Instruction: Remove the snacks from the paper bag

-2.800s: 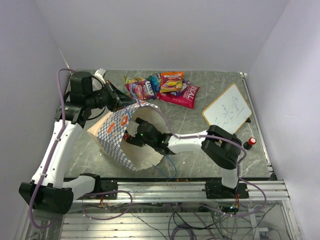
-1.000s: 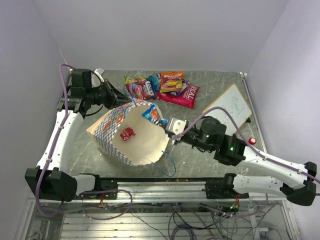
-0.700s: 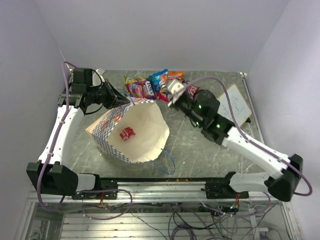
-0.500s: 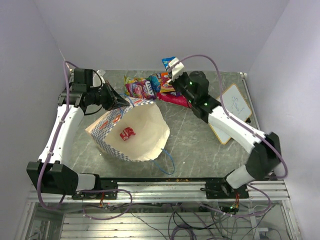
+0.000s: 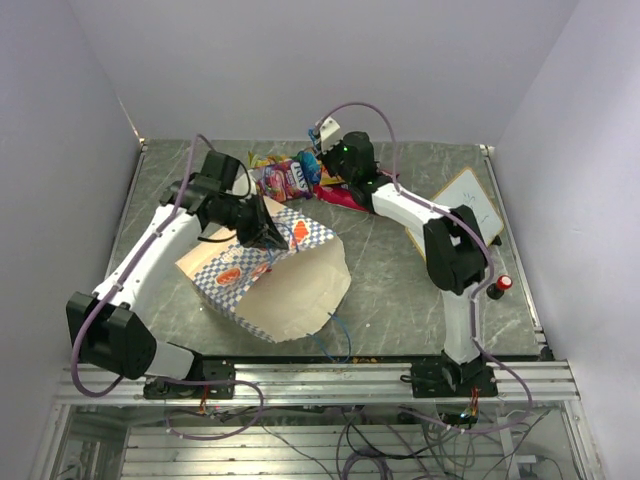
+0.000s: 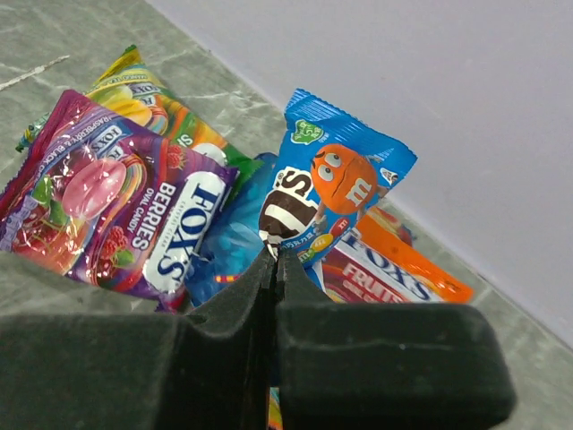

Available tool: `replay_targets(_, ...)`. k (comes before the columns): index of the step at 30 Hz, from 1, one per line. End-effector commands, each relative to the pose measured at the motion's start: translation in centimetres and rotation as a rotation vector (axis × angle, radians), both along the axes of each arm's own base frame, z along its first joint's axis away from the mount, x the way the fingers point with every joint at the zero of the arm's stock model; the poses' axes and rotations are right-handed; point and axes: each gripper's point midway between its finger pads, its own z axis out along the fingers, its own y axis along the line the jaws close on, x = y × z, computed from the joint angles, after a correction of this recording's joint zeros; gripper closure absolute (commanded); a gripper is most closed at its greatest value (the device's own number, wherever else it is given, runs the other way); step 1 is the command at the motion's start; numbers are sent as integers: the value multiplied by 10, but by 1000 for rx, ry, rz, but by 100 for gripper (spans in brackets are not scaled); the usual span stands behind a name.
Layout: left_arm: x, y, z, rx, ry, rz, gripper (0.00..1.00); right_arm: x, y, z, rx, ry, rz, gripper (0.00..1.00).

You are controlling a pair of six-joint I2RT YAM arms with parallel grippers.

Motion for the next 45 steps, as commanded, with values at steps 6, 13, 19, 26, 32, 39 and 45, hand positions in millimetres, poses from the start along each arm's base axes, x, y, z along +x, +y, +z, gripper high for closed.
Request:
replay_targets(6, -19, -6, -29, 62, 71, 15, 93, 23, 49, -16, 163, 33, 131, 100)
replay_targets(13, -14, -5, -30, 74, 64, 44, 93, 27, 75, -48, 224, 93, 196, 100)
replay_targets(19, -12, -3, -28, 88, 60, 51, 93, 36, 90, -64, 266, 120, 163, 100)
replay_targets(26, -15, 2, -21, 109, 40, 49, 93, 31, 112, -91, 280, 164, 158, 92)
replay_targets(32, -16, 4, -7, 111, -1, 40, 93, 36, 104, -71, 219, 149, 111, 60)
replay_targets(39, -17, 4, 4, 82, -59, 41, 93, 0, 69, 13, 176, 88, 92, 33)
replay_targets(45, -19, 7, 5, 71, -115, 51, 93, -74, 5, 38, 148, 142, 35, 24)
